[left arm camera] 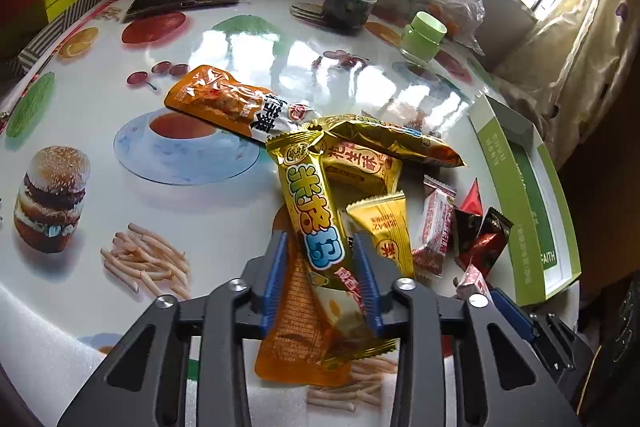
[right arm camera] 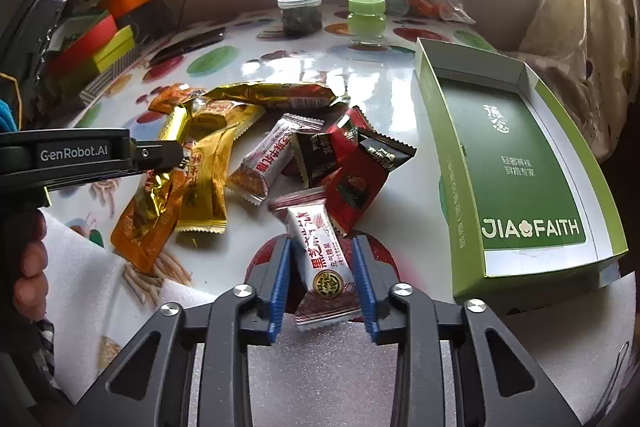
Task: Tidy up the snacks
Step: 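Grasp the yellow wafer bar with the left tool while the right tool grasps the white candy packet, then carry the wafer bar and candy packet with both tools into the green box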
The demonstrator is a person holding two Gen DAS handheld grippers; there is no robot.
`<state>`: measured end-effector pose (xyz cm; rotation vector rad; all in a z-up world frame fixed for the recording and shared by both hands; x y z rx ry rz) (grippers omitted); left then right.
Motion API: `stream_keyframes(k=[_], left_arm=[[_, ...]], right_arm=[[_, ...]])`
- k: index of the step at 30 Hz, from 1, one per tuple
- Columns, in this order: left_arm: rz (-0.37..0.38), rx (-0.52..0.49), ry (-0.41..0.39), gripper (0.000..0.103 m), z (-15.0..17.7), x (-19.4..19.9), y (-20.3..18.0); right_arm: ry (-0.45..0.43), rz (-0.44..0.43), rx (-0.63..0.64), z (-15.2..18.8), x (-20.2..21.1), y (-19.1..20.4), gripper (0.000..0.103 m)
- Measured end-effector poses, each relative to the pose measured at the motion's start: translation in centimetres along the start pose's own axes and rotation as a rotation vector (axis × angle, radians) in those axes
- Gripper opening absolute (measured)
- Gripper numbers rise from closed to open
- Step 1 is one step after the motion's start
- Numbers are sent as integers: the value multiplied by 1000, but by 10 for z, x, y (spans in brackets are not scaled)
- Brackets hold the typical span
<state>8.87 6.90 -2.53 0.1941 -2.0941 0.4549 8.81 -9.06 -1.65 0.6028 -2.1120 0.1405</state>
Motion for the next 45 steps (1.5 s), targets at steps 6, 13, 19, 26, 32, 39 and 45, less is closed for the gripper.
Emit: stream_keyframes(k=[6, 13, 19, 26, 32, 39, 45], left_arm=[[-4, -9, -8, 27, -1, 1, 1], [-13, -25, -28, 24, -4, 8, 2], [-32, -45, -34, 23, -4, 7, 2], [-49, -53, -21, 26, -4, 3, 2], [-56, -59, 22, 31, 3, -8, 1], [-58, -62, -3, 25, -1, -3, 2], [-53, -78, -23, 24, -5, 6, 0]], right_arm=[[-4, -7, -6, 0, 2, 0, 22], [-17, -20, -17, -2, 6, 3, 20], [-31, -22, -7, -6, 11, 7, 20], [-30, -21, -2, -5, 12, 9, 20], [-36, -17, -2, -7, 13, 9, 20], [-41, -14, -5, -9, 16, 9, 20], [-58, -20, -13, -13, 22, 8, 20]])
Point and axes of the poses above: each gripper's, at about its wrist camera, not at the fingertips, and x roughly against the way its jaws point, y to its left, z to its underside, the point moved 5 cm from there along -x, roughly the way its jaws point, and after that the axes turned 2 degrees about -z, right-handed, at the moved point
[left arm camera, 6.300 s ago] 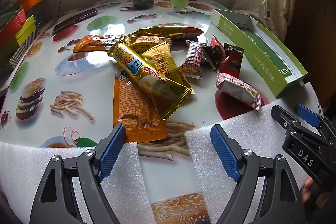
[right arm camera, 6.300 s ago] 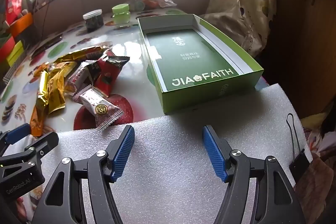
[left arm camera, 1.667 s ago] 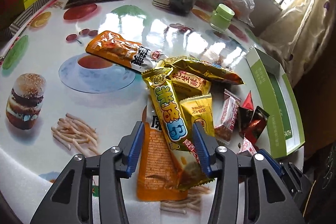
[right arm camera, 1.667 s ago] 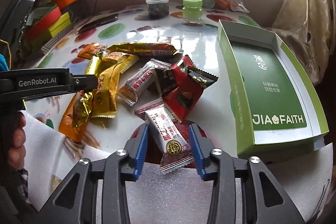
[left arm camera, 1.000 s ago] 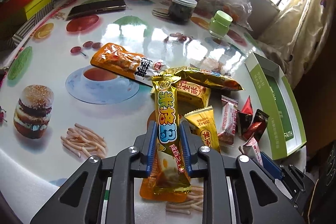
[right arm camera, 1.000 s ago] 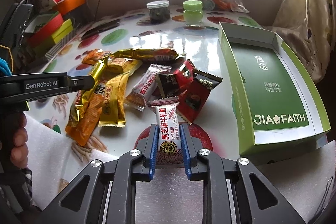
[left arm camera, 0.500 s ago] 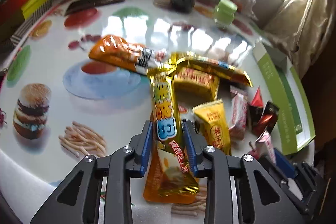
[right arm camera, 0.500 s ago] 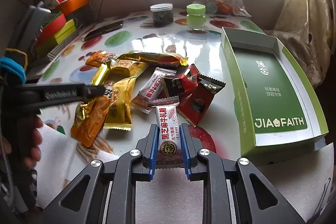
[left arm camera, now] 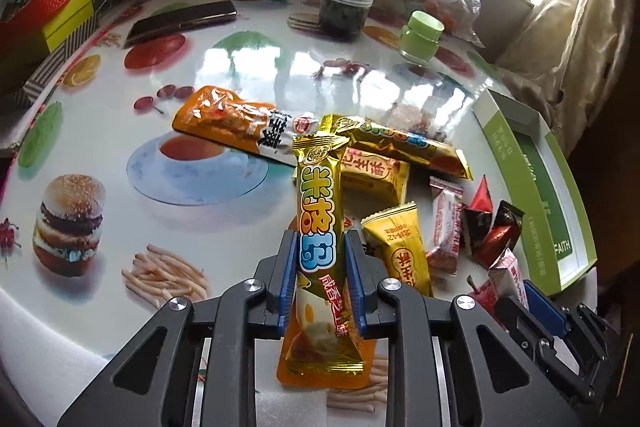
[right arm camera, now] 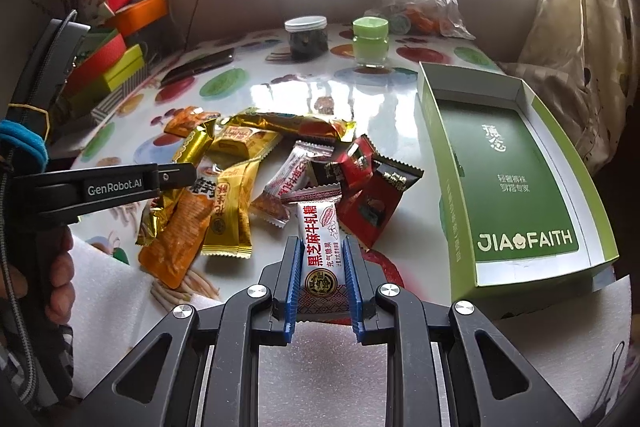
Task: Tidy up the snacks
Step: 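Carry the wafer bar and candy packet with both tools into the green box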
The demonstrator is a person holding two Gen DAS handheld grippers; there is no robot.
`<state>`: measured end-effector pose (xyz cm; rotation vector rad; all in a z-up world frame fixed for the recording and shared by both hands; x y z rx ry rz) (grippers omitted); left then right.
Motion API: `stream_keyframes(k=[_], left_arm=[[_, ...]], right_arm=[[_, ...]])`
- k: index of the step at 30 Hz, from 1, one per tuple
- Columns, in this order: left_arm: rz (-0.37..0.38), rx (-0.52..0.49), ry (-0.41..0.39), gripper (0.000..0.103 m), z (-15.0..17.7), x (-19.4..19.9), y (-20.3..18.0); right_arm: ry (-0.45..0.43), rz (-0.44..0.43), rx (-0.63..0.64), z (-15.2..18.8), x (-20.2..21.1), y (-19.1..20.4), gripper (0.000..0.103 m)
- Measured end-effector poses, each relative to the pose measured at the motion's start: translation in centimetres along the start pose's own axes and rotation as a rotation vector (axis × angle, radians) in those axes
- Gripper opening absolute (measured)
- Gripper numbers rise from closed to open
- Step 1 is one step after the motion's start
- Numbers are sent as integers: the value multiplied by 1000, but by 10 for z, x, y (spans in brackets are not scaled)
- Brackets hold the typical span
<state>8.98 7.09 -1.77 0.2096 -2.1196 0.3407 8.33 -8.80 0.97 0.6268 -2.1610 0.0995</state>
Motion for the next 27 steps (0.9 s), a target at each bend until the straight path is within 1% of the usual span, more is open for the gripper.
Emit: stream_keyframes(k=[8, 16, 27], left_arm=[[21, -34, -36, 24, -9, 17, -13], [52, -90, -53, 24, -19, 26, -39], [98, -173, -75, 24, -33, 29, -81]], right_arm=[[-40, -2, -17, -11, 15, -4, 20], [-77, 16, -43, -21, 31, -18, 20], [-119, 97, -115, -31, 50, -60, 20]])
Point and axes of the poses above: each gripper's, at about its wrist camera, not at the fingertips, and x roughly against the way its jaws point, y to its left, z to its underside, the point moved 5 cm from there along -x, roughly the way its jaws point, and after that the axes turned 2 degrees about -z, right-handed, at the moved point
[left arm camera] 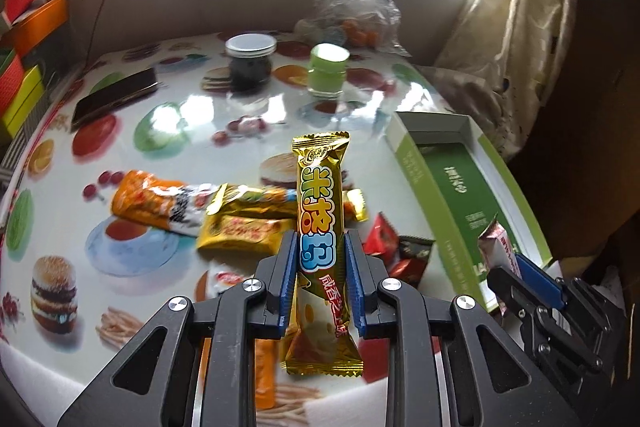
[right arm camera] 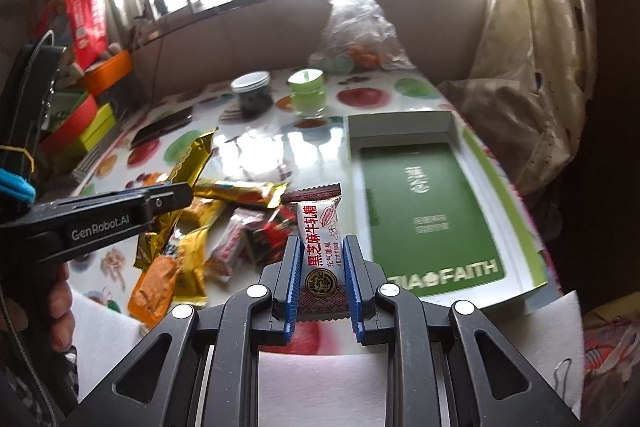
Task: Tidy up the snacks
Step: 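Carry the wafer bar and candy packet with both tools into the green box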
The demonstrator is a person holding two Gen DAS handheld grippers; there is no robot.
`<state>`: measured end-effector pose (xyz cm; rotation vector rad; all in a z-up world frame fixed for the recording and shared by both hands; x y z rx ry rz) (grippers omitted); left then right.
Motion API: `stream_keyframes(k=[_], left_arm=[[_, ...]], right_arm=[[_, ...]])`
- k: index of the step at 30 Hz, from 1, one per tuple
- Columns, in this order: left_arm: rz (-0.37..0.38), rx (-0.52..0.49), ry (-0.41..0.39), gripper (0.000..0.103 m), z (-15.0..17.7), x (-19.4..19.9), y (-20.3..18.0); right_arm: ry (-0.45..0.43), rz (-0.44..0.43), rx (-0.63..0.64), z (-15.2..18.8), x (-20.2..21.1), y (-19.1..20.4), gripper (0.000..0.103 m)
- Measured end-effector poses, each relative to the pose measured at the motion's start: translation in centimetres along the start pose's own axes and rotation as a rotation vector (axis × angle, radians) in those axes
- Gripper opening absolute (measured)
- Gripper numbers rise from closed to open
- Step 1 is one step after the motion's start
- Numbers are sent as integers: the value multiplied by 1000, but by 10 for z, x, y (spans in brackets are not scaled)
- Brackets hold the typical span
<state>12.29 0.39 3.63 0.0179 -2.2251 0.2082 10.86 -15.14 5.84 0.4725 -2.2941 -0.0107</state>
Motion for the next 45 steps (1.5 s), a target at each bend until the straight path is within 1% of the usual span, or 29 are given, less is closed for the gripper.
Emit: stream_keyframes(k=[7, 14, 17, 20, 23, 26, 29, 34, 45], left_arm=[[55, -51, 5, 24, -10, -8, -35], [116, -91, 20, 24, -19, -18, -67], [150, -91, 38, 24, -20, -24, -80], [158, -105, 48, 24, -19, -30, -91], [182, -102, 73, 24, -20, -37, -101], [187, -114, 77, 24, -21, -42, -111], [207, -107, 99, 24, -21, -49, -118], [208, -121, 122, 24, -18, -60, -130], [190, -144, 156, 24, -14, -83, -146]], right_arm=[[-11, 55, -47, -6, 3, -31, 20], [-3, 105, -99, -7, -2, -64, 20], [9, 119, -112, -6, -6, -74, 20], [14, 130, -126, -5, -9, -82, 20], [23, 132, -146, -5, -13, -91, 20], [34, 138, -154, -3, -18, -98, 20], [43, 142, -158, -1, -22, -104, 20], [50, 148, -159, -1, -29, -111, 20], [76, 161, -142, 1, -45, -126, 20]])
Point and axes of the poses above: each gripper's, at about its wrist camera, not at the fingertips, and x roughly against the way its jaws point, y to its left, z to its underside, the point moved 5 cm from there along -x, roughly the way its jaws point, and after that the axes turned 2 degrees about -z, right-handed, at the moved point
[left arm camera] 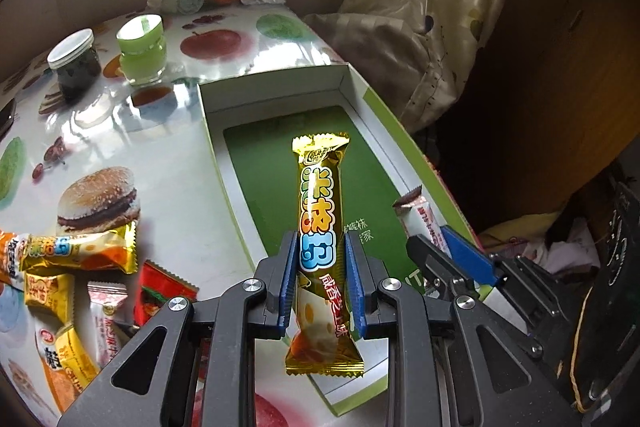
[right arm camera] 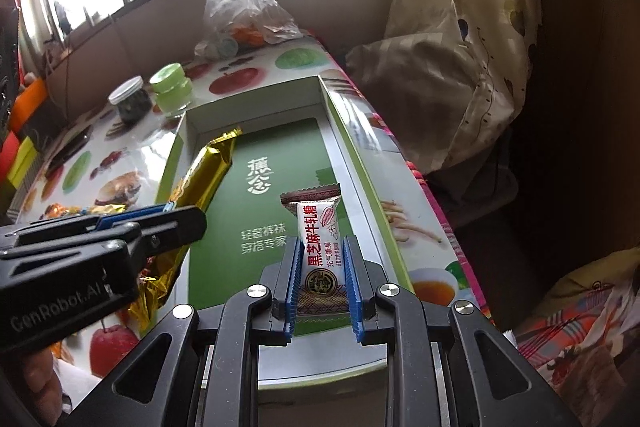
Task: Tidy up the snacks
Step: 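Carry the wafer bar and candy packet with both tools into the green box, then open both tools to release the wafer bar and candy packet in the box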
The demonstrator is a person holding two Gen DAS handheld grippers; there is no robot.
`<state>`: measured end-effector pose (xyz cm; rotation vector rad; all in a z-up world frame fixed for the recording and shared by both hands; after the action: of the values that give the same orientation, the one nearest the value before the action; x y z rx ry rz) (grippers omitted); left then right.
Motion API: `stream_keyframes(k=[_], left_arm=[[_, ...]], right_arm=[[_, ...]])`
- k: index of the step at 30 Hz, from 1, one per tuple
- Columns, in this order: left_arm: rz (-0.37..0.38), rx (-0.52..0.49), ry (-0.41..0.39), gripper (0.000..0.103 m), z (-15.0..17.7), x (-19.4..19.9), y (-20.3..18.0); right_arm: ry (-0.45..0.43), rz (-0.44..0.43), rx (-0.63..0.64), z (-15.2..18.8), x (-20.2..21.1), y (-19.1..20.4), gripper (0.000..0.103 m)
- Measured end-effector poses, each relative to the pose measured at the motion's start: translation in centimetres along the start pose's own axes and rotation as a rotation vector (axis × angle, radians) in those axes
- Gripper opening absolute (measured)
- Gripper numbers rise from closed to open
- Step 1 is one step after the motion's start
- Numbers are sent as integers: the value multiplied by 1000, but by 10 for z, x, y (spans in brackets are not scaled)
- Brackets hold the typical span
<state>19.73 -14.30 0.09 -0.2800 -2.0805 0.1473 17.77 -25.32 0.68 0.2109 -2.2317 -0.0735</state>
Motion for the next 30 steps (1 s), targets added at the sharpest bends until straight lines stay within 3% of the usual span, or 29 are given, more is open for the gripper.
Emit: stream_keyframes(k=[30], left_arm=[[-17, -1, 45, 26, 4, -23, -4]], right_arm=[[13, -6, 10, 2, -10, -4, 23]])
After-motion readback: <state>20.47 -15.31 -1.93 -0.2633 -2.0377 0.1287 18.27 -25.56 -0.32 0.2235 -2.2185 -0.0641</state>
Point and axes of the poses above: each gripper's, at about its wrist camera, not at the fingertips, and x roughly against the way its jaws point, y to its left, z to its underside, the point moved 5 cm from there along -x, roughly the way its jaws point, and after that the axes turned 2 degrees about -z, right-handed, at the moved point
